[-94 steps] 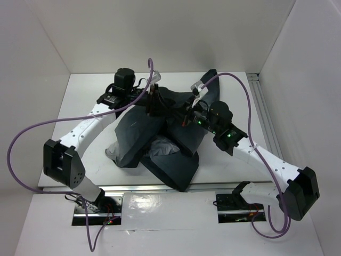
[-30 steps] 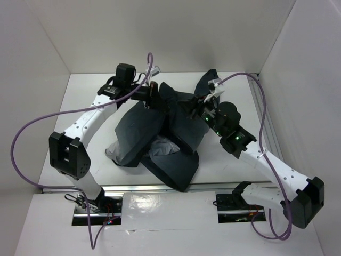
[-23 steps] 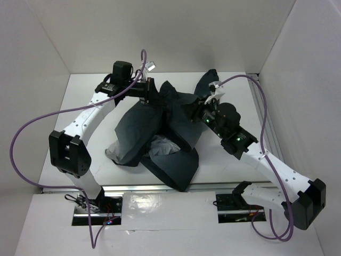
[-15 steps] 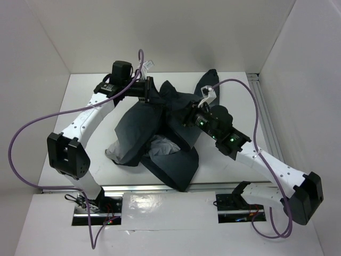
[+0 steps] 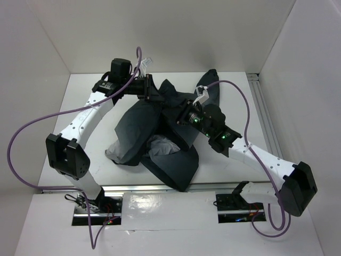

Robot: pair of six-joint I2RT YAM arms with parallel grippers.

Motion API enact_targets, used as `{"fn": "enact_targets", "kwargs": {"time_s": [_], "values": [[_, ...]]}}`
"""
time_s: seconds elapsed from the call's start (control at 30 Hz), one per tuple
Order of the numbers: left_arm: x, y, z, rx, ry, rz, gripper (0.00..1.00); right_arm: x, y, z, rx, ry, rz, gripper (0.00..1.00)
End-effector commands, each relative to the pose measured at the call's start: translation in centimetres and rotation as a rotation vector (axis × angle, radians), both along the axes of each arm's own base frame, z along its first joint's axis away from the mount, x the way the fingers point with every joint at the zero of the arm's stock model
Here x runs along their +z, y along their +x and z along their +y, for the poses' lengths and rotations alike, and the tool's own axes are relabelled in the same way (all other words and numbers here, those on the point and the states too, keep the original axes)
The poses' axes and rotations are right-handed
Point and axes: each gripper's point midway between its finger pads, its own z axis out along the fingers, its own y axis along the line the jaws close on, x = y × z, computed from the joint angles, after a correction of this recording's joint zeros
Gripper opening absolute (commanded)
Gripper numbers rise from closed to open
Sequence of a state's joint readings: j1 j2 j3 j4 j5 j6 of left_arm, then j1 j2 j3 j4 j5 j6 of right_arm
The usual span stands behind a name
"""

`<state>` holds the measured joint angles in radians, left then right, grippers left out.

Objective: Zip up the jacket

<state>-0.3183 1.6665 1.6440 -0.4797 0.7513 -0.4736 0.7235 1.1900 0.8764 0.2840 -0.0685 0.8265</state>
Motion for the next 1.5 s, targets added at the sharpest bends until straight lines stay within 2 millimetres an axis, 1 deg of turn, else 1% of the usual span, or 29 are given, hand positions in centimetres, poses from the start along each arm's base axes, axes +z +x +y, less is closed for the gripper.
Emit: {"fn": "enact_targets", "kwargs": {"time_s": [0.0,0.03,0.1,0.13,0.17,0.2,0.23,0.3,0.37,0.4,0.47,0.5,0.53,0.57,0.6,0.63,0.73,0.77,0.8,0.83,0.97,1.0,1.07,1.1,1.13,1.17,1.3,1.4,1.47], "values": [[3.5,-0.1,0.1,0.005,-0.030,-0.093,0.00,2.9,0.0,0.9,0.014,0.099,-0.057,0.43],[3.5,-0.1,0.1,0.005,-0.030,-0.093,0.00,2.3,0.2,1.1,0.014,0.089,-0.046,0.43],[3.5,-0.1,0.1,0.005,-0.030,-0.093,0.00,2.5,0.4,1.2,0.014,0.091,-0.048,0.43],[3.5,-0.1,0.1,0.005,-0.030,-0.093,0.00,1.9,0.8,1.4,0.003,0.081,-0.037,0.43],[3.5,-0.1,0.1,0.005,-0.030,-0.093,0.00,1.7,1.0,1.6,0.003,0.086,-0.029,0.43],[3.5,-0.1,0.1,0.005,-0.030,-0.093,0.00,1.9,1.2,1.5,-0.007,0.092,-0.036,0.43],[3.7,-0.2,0.1,0.005,-0.030,-0.093,0.00,1.4,1.3,1.6,-0.008,0.091,-0.020,0.44],[3.7,-0.2,0.1,0.005,-0.030,-0.093,0.00,1.3,1.7,1.7,-0.020,0.091,-0.020,0.45],[4.1,-0.4,0.2,0.005,-0.032,-0.102,0.00,1.9,2.0,1.4,-0.042,0.107,-0.037,0.46],[4.0,-0.4,0.2,0.002,-0.029,-0.109,0.00,1.5,2.2,1.3,-0.054,0.106,-0.035,0.46],[3.9,-0.5,0.3,0.002,-0.026,-0.101,0.00,1.5,2.4,1.1,-0.074,0.106,-0.035,0.46],[3.9,-0.5,0.3,0.002,-0.026,-0.101,0.00,1.1,2.6,1.2,-0.075,0.093,-0.035,0.46],[3.9,-0.5,0.3,0.002,-0.026,-0.101,0.00,1.5,2.8,1.1,-0.084,0.100,-0.041,0.46],[4.3,-0.7,0.3,0.002,-0.029,-0.109,0.00,1.5,2.8,1.1,-0.084,0.100,-0.042,0.46],[4.3,-0.7,0.3,0.002,-0.029,-0.109,0.00,1.1,2.9,1.2,-0.084,0.092,-0.034,0.47],[4.3,-0.7,0.3,0.002,-0.029,-0.109,0.00,1.4,3.3,0.9,-0.102,0.109,-0.038,0.47],[4.3,-0.9,0.0,-0.007,-0.030,-0.109,0.00,1.1,3.4,1.0,-0.102,0.116,-0.032,0.47],[4.3,-0.9,0.0,-0.007,-0.030,-0.109,0.00,1.1,3.7,0.7,-0.111,0.116,-0.032,0.47],[4.3,-0.9,0.0,-0.007,-0.030,-0.109,0.00,1.6,3.7,0.7,-0.110,0.129,-0.046,0.47],[4.3,-0.9,0.0,-0.007,-0.030,-0.109,0.00,1.2,3.7,0.7,-0.110,0.129,-0.045,0.47],[4.3,-0.9,0.0,-0.007,-0.030,-0.109,0.00,0.8,4.0,0.7,-0.120,0.122,-0.039,0.45],[4.3,-1.0,-0.1,-0.015,-0.034,-0.108,0.00,1.3,4.0,0.7,-0.119,0.135,-0.052,0.44],[4.3,-1.0,-0.1,-0.015,-0.034,-0.108,0.00,1.5,4.0,0.7,-0.119,0.142,-0.059,0.41],[4.7,-1.2,0.0,-0.015,-0.037,-0.117,0.00,0.7,4.4,0.5,-0.129,0.125,-0.042,0.41],[4.7,-1.2,0.0,-0.015,-0.037,-0.117,0.00,0.7,4.4,0.5,-0.129,0.124,-0.042,0.41],[4.7,-1.2,0.0,-0.015,-0.037,-0.117,0.00,1.2,4.5,0.5,-0.129,0.131,-0.048,0.41],[4.7,-1.2,0.0,-0.015,-0.037,-0.117,0.00,1.2,4.5,0.5,-0.129,0.131,-0.048,0.41],[4.7,-1.2,0.0,-0.015,-0.037,-0.117,0.00,0.6,4.5,0.4,-0.138,0.128,-0.045,0.35],[4.7,-1.5,-0.3,-0.024,-0.037,-0.116,0.00,1.5,4.4,0.3,-0.137,0.149,-0.067,0.28]]}}
